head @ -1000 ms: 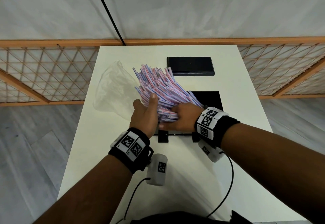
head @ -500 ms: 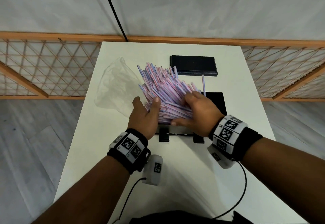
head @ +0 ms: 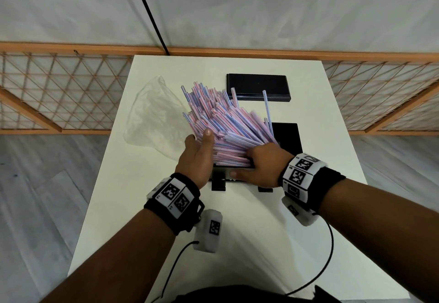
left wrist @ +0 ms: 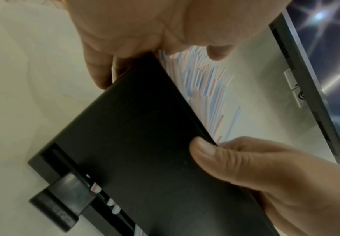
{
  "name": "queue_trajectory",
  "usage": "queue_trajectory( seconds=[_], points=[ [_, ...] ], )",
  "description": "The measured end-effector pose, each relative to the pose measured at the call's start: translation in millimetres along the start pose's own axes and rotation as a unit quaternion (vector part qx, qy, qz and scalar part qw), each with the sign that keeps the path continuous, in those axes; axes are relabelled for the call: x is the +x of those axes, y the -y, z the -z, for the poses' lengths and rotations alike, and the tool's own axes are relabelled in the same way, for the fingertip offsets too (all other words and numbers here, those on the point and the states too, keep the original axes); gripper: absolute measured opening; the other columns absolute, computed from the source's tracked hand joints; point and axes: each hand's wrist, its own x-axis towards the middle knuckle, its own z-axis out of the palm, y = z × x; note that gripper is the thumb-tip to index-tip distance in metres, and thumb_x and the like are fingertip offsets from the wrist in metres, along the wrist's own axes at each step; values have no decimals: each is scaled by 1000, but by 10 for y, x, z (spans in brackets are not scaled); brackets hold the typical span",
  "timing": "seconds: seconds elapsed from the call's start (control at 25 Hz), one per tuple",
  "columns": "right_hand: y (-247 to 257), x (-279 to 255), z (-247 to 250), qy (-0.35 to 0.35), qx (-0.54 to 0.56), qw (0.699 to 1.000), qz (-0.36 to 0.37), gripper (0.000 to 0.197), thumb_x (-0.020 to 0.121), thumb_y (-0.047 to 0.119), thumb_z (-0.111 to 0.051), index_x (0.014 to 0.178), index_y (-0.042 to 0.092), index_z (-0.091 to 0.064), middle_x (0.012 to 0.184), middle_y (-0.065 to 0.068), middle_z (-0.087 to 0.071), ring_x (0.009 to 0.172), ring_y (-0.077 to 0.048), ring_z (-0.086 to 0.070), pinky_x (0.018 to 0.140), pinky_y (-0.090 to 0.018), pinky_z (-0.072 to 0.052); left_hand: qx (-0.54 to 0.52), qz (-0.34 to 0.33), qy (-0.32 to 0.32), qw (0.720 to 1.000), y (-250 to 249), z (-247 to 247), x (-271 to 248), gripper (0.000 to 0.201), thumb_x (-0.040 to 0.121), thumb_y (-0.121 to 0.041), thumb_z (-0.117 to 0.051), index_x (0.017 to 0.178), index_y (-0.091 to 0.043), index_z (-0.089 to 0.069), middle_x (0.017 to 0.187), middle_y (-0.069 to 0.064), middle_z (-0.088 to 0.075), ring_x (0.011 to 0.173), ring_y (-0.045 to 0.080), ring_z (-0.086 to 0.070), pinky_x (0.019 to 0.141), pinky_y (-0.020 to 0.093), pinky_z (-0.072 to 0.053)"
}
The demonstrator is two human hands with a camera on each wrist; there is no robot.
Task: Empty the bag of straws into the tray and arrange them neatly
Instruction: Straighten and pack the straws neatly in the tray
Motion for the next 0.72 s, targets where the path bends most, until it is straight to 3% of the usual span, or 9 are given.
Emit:
queue_trajectory(
  seconds=[0.08, 0.24, 0.36, 0.52, 0.64, 0.72],
  points=[
    [57, 17, 6, 12, 20, 1000, 13, 47, 82, 71, -57, 95, 26, -61, 84, 3, -62, 83, -20, -59, 74, -28, -46, -2, -8, -9, 1000, 0, -12, -7, 75, 98, -69, -35, 150, -14, -36, 147, 9, -54, 131, 31, -53, 113, 46, -40],
    [131, 83, 46, 62, 0, 998, -25, 44, 84, 72, -54, 86, 28, -54, 86, -2, -62, 86, -23, -60, 76, -27, -44, 3, -16, -10, 1000, 12, -21, 19, 67, 99, -65, -38, 144, -16, -40, 141, 8, -58, 127, 32, -56, 110, 45, -41],
    [157, 163, 66, 90, 50, 994, -32, 40, 82, 68, -60, 92, 30, -53, 84, 3, -63, 92, -22, -63, 81, -29, -48, 5, -16, -14, 1000, 18, -38, 35, 62, 98, -64, -42, 132, -13, -47, 130, 7, -62, 121, 32, -58, 106, 45, -44],
    [169, 206, 60, 92, 86, 992, -24, 45, 82, 64, -65, 108, 28, -56, 79, 9, -59, 85, -18, -60, 81, -27, -46, 29, -48, -86, 995, 9, 0, 63, 45, 95, -54, -61, 110, -12, -54, 115, 6, -65, 110, 29, -61, 86, 30, -42],
    [160, 223, 66, 101, 115, 988, -13, 50, 82, 60, -67, 117, 27, -58, 74, 11, -59, 71, -11, -58, 77, -26, -46, 66, -72, -116, 988, -47, 71, 73, 40, 95, -46, -66, 111, -10, -58, 110, 6, -67, 104, 27, -61, 80, 25, -36],
    [174, 216, 94, 88, 121, 989, 2, 49, 82, 58, -69, 117, 25, -59, 68, 12, -56, 63, -6, -55, 72, -24, -44, 79, -85, -120, 986, -54, 101, 71, 38, 97, -46, -61, 111, -11, -62, 96, -4, -64, 93, 21, -56, 78, 22, -34]
  ],
)
